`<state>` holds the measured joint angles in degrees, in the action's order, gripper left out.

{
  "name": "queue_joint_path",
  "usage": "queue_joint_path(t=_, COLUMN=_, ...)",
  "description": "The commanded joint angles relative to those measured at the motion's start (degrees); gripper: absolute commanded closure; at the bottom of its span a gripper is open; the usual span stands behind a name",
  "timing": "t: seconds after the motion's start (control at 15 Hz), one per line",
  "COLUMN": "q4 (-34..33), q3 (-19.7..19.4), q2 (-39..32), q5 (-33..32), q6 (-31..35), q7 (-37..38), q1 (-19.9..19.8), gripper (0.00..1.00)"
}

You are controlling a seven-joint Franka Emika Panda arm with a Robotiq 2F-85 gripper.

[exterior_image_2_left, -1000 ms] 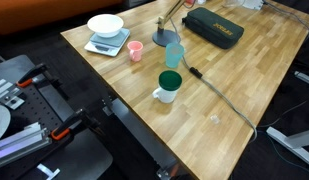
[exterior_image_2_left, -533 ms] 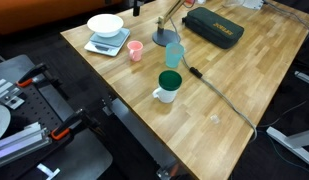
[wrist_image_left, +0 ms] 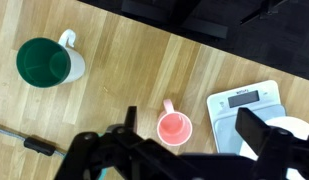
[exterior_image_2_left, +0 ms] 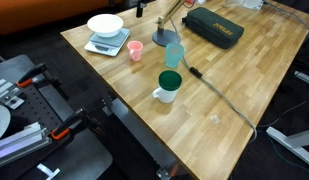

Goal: Pour the liquid in the pink cup into the white bowl

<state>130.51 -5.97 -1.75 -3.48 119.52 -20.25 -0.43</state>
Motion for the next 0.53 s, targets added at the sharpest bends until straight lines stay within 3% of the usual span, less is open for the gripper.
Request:
queue_joint_path(t=0.0, q4=-0.5, q3=1.3, q2=-1.5, q5=0.3, q6=2.5, q7=0.2, q1=-1.0, gripper=0.0)
queue_joint_path(t=0.47, q4=-2.3, q3=2.4, q2=-10.8, q5=2.0, q6=7.9, q7=-0.9, q1=-1.9, gripper=0.0)
